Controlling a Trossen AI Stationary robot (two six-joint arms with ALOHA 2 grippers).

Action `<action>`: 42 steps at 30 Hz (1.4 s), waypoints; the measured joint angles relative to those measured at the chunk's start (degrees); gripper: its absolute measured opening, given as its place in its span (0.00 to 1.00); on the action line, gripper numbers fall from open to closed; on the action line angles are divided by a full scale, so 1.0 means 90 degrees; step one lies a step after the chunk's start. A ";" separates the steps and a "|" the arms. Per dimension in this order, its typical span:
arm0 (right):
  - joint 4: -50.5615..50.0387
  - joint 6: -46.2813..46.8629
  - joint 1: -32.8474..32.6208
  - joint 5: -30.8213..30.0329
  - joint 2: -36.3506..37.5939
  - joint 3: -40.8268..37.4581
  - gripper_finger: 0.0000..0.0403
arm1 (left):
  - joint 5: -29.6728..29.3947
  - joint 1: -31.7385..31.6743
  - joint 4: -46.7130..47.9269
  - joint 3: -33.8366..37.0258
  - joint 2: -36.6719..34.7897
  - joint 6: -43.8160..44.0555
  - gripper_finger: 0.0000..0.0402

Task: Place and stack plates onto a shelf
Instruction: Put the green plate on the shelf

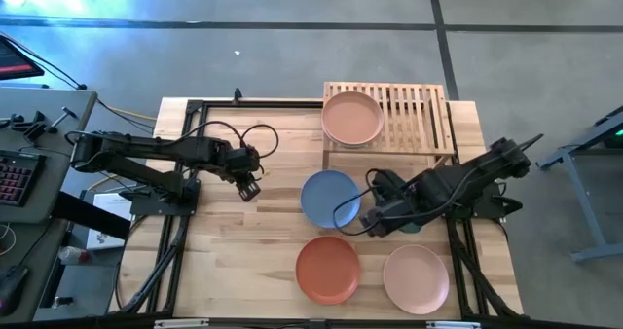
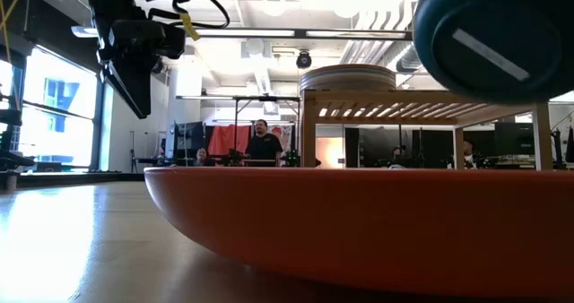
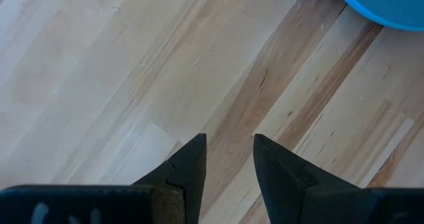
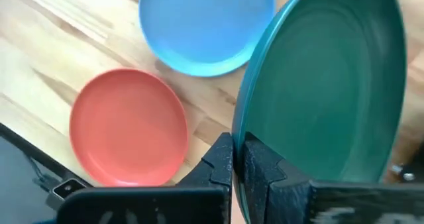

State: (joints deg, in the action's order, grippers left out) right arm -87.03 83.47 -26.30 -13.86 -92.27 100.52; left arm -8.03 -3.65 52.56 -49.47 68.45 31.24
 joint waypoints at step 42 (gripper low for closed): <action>-0.0334 -0.4378 0.2950 -0.1857 0.1566 0.0700 0.00 | -0.0002 -0.0009 -0.0017 0.0000 0.0001 0.0005 0.28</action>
State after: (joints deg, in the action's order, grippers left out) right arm -90.04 44.07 0.25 -30.58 -78.17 106.83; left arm -8.05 -3.73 52.40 -49.47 68.46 31.29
